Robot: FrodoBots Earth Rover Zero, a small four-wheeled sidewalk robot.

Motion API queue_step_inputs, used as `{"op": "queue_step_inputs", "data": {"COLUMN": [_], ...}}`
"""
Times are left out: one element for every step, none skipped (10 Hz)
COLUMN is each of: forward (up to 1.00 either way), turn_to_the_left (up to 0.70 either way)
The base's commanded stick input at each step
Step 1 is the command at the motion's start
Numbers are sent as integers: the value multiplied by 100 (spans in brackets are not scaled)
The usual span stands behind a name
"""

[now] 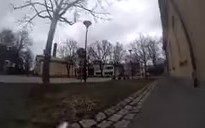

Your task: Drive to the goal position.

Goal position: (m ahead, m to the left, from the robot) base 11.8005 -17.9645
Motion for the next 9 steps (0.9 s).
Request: {"op": "queue_step_inputs", "data": {"forward": [100, 100, 100, 100, 100, 100, 100, 100, 100], "turn_to_the_left": [-40, -40, -40, -40, -40, -40, -40, -40, -40]}}
